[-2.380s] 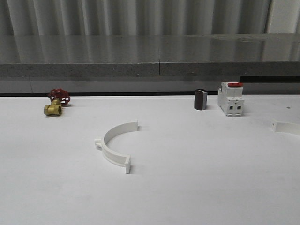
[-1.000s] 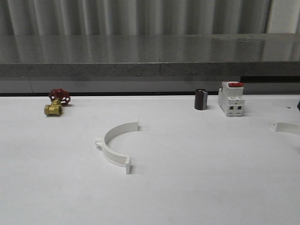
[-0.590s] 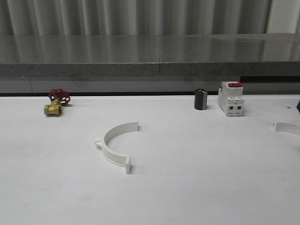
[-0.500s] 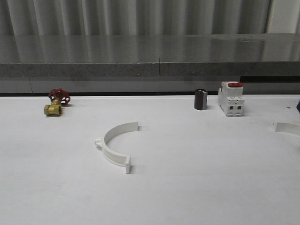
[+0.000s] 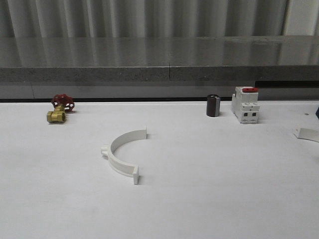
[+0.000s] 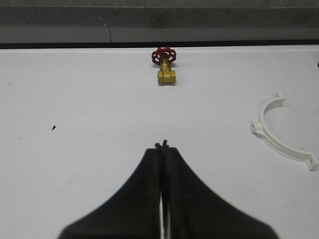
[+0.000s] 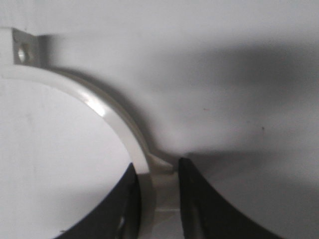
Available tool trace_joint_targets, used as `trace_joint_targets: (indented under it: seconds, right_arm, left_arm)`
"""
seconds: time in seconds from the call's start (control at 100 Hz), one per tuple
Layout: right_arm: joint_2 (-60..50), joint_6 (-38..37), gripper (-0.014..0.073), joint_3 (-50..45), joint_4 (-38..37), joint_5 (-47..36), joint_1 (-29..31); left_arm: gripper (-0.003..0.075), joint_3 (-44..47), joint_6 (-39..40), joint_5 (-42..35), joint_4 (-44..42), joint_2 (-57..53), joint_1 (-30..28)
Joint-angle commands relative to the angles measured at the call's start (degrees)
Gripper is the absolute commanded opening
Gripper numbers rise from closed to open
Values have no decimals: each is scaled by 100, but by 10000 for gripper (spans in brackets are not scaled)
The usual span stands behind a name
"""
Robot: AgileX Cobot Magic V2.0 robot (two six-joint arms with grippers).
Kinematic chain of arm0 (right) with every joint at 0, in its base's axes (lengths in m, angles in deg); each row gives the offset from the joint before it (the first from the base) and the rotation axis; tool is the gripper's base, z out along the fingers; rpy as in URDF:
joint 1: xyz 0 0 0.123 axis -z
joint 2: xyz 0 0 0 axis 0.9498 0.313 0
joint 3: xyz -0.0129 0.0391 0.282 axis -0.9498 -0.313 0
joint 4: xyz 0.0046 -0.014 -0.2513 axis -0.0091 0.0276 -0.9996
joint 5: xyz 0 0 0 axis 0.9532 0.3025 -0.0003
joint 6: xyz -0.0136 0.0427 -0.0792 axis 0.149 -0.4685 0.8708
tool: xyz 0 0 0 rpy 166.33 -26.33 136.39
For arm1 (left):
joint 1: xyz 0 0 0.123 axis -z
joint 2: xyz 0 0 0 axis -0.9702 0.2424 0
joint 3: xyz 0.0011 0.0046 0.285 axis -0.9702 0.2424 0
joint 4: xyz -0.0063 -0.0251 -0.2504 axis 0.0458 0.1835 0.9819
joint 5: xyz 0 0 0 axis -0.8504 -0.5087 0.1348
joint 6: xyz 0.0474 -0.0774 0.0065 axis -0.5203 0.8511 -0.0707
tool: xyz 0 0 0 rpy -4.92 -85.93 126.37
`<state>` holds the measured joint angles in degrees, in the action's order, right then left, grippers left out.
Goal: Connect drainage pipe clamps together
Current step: 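Grasp the second white clamp half's tab with the right gripper, then lift and carry the clamp half toward the placed half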
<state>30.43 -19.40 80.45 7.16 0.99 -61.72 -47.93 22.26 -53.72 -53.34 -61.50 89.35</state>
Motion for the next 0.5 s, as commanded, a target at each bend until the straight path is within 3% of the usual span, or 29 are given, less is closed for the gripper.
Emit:
trace_joint_targets:
  seconds: [0.0, 0.15, 0.49]
  right_arm:
    - [-259, 11, 80, 136, 290, 187, -4]
    - [-614, -206, 80, 190, 487, 289, -400]
    - [-873, -2055, 80, 637, 183, 397, -2057]
  left_arm:
    - [-20, -151, 7, -398, 12, 29, -3]
    - [-20, -151, 7, -398, 12, 29, -3]
    - [-20, -151, 7, -398, 12, 29, -3]
